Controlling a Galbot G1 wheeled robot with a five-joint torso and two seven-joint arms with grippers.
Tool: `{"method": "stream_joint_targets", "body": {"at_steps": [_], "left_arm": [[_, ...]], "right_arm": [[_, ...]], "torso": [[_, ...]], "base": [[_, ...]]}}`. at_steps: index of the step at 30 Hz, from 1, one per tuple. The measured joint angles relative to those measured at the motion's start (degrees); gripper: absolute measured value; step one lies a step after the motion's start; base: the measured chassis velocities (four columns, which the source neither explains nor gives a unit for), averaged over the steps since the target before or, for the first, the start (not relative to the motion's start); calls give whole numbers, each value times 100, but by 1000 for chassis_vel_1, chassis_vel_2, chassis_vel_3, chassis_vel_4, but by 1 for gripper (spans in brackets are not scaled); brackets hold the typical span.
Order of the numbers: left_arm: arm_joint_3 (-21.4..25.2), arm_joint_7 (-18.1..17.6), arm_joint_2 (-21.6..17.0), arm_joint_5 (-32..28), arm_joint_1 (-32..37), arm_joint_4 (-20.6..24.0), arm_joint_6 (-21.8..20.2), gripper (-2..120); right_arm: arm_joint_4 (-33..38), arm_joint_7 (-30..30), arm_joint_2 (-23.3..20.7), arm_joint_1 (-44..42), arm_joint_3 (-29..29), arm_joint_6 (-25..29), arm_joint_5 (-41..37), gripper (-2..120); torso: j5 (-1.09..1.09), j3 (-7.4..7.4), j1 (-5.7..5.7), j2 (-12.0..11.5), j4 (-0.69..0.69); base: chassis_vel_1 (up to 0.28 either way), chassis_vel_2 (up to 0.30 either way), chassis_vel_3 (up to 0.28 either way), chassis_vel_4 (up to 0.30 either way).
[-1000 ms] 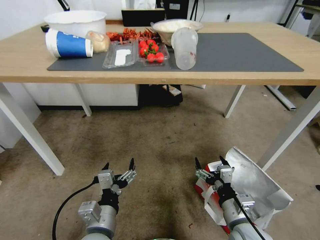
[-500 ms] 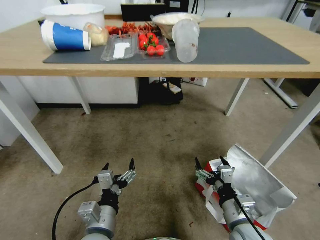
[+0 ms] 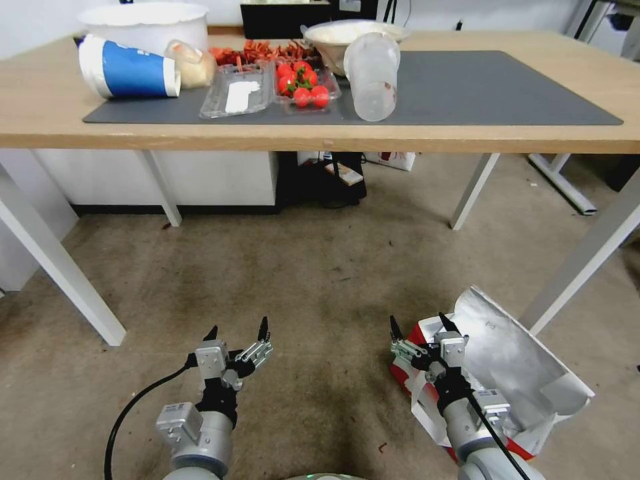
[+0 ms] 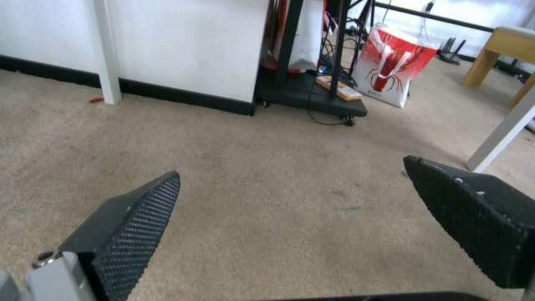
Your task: Pick up the food delivery bag from the floor and place it on the table.
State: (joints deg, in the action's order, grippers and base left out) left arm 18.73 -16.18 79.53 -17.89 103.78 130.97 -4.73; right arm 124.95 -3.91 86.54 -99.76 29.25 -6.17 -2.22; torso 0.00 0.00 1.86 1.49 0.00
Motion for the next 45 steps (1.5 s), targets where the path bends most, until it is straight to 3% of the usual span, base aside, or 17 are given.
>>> {"method": "stream_joint_targets", "body": {"at_steps": [34,40,45], "left_arm": [[25,197,-2,68,-7,-155,399,100],[23,215,-3,92,15,-154,448,100],[15,218,31,112,13,-154,451,100]], "right_arm": [[46,0,-34,0,19,44,-56,100],[115,1,-114,-18,63,50,-115,100],[459,-46,-488,-69,264,137,-163,100]], "torso": [[0,0,7,35,0],[0,0,8,37,0],[1,0,8,39,-1]], "base": [[0,0,0,0],[0,0,0,0],[0,0,0,0]]}}
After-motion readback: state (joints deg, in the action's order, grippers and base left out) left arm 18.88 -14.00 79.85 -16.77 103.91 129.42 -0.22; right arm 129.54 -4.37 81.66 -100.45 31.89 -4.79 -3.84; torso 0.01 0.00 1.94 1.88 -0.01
